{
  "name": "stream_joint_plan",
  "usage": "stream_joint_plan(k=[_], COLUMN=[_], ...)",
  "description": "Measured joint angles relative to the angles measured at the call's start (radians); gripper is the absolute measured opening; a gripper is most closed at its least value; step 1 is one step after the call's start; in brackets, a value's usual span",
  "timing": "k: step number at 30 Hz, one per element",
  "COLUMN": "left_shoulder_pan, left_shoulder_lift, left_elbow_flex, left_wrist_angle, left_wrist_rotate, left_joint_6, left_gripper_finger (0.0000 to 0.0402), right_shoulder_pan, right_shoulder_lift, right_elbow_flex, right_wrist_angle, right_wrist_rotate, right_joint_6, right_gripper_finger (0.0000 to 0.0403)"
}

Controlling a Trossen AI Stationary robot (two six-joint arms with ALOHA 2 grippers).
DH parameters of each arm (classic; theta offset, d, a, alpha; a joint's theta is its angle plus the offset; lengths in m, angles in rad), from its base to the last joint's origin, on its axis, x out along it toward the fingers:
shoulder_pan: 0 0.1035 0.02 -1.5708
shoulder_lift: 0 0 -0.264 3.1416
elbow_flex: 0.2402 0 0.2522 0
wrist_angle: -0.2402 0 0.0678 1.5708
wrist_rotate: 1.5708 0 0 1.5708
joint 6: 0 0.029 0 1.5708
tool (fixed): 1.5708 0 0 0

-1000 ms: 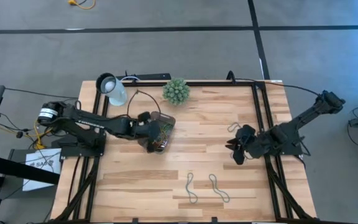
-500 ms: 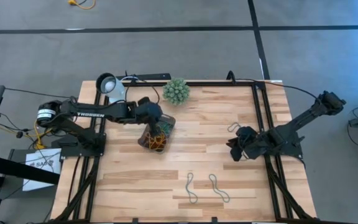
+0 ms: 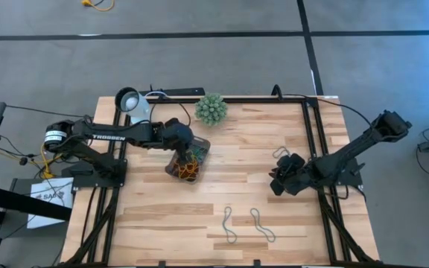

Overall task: Pick and place items into bin
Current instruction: Put the blue rubber band into the black bin

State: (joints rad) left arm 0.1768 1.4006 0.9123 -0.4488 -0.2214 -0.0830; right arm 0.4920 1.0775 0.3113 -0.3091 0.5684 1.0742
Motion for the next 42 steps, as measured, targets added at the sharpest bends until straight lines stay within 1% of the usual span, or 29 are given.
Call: stream_joint_plan(k=[4, 7, 11, 14, 18, 21, 25, 28, 36, 42], left_shoulder_pan=[0.000, 0.000, -0.002, -0.007, -0.017, -0.022, -0.023, -0.023, -0.023, -0.023], left_shoulder_lift=[0.000, 0.000, 0.000, 0.000, 0.000, 0.000, 0.000, 0.000, 0.000, 0.000], left_elbow_flex=[-0.002, -0.002, -0.002, -0.002, -0.002, -0.002, -0.002, -0.002, -0.002, -0.002], left_wrist_angle=[-0.020, -0.007, -0.005, 0.002, 0.022, 0.040, 0.091, 0.130, 0.194, 0.196], left_wrist_rotate=[0.000, -0.001, -0.001, -0.001, -0.001, -0.001, -0.002, -0.002, -0.003, -0.002], left_joint_6=[0.005, 0.001, -0.007, -0.027, -0.032, -0.011, 0.010, 0.012, 0.063, 0.064], left_gripper_finger=[0.0069, 0.0087, 0.0097, 0.0098, 0.0099, 0.0099, 0.0099, 0.0099, 0.0099, 0.0099], right_shoulder_pan=[-0.030, -0.036, -0.036, -0.036, -0.039, -0.059, -0.112, -0.165, -0.316, -0.382], right_shoulder_lift=[0.001, 0.001, 0.002, 0.001, 0.001, 0.001, 0.014, 0.038, 0.122, 0.192], right_elbow_flex=[0.046, 0.079, 0.110, 0.128, 0.129, 0.129, 0.129, 0.119, 0.094, 0.094], right_wrist_angle=[0.008, 0.006, -0.017, -0.108, -0.275, -0.392, -0.489, -0.529, -0.524, -0.494], right_wrist_rotate=[-0.045, -0.049, -0.048, -0.037, 0.027, 0.058, 0.054, 0.058, 0.023, 0.011], right_joint_6=[-0.034, -0.074, -0.086, -0.053, 0.030, 0.128, 0.238, 0.309, 0.260, 0.243], right_gripper_finger=[0.0095, 0.0095, 0.0095, 0.0095, 0.0095, 0.0095, 0.0095, 0.0095, 0.0095, 0.0095])
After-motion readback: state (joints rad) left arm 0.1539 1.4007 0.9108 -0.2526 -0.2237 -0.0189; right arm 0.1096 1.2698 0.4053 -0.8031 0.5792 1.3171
